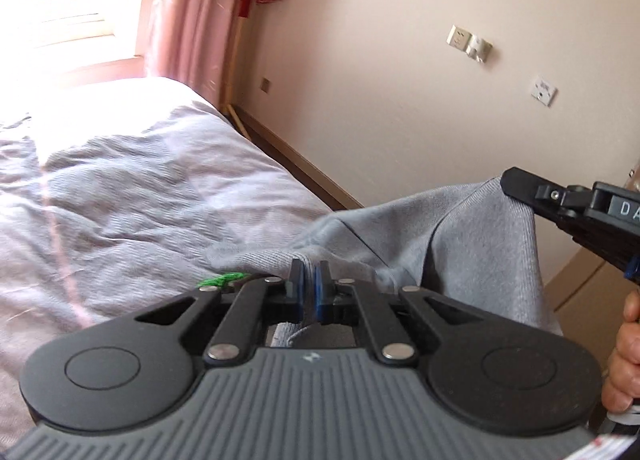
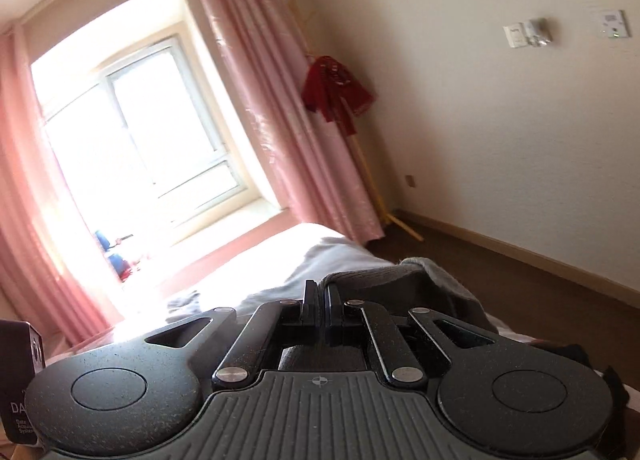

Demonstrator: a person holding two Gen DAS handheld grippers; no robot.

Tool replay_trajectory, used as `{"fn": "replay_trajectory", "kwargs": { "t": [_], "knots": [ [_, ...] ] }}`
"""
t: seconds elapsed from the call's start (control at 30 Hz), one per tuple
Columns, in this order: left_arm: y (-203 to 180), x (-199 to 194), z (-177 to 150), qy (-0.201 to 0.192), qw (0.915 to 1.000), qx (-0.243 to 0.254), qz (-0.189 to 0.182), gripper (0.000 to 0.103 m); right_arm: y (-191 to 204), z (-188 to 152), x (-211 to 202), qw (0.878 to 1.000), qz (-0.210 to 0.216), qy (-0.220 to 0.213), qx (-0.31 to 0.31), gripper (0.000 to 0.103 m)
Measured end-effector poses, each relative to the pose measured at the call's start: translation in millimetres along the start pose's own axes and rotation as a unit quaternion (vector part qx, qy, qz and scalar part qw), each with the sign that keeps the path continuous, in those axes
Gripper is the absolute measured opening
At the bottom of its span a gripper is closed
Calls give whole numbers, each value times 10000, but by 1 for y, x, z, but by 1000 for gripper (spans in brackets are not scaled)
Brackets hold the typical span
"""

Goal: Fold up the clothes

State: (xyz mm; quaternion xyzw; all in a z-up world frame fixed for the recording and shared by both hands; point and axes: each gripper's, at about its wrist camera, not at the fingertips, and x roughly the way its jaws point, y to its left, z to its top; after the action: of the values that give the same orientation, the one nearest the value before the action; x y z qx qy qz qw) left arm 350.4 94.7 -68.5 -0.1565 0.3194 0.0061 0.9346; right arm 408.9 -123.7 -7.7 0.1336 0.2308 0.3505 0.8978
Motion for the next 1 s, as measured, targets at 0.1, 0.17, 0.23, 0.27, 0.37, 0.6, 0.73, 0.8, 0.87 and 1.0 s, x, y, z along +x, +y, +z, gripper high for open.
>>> {"fn": "replay_trajectory", "kwargs": {
  "t": [0.1, 0.17, 0.23, 0.27, 0.37, 0.6, 0.73, 0.8, 0.87, 1.0],
  "knots": [
    [31, -65, -7, -277, 9985, -292, 358, 3, 58, -11, -4, 9971, 743, 135, -82, 0],
    [55, -116, -14, -485, 9953, -376, 748, 3, 104, -20, -8, 9928, 1170, 201, -167, 0],
    [77, -159, -19, -629, 9909, -428, 1108, 3, 150, -28, -12, 9872, 1561, 237, -223, 0],
    [93, -186, -22, -719, 9874, -477, 1329, 3, 171, -33, -15, 9838, 1754, 280, -228, 0],
    [129, -262, -31, -1001, 9750, -590, 1893, 3, 236, -51, -28, 9685, 2436, 459, -225, 0],
    [196, -401, -97, -747, 9449, -983, 3031, 18, 353, -163, -37, 9204, 2193, 2803, -1617, 49],
    [221, -445, -177, -74, 9310, -1343, 3393, 24, 375, -234, -76, 8988, 1979, 3469, -1805, 49],
    [225, -459, -220, 344, 9234, -1664, 3442, 24, 380, -263, -87, 8849, 1917, 3775, -1939, 49],
    [223, -469, -256, 682, 9167, -1923, 3436, 24, 386, -278, -110, 8756, 1836, 3933, -2123, 49],
    [203, -494, -303, 998, 9106, -2254, 3318, 25, 387, -292, -136, 8655, 1675, 4068, -2394, 49]
  ]
}}
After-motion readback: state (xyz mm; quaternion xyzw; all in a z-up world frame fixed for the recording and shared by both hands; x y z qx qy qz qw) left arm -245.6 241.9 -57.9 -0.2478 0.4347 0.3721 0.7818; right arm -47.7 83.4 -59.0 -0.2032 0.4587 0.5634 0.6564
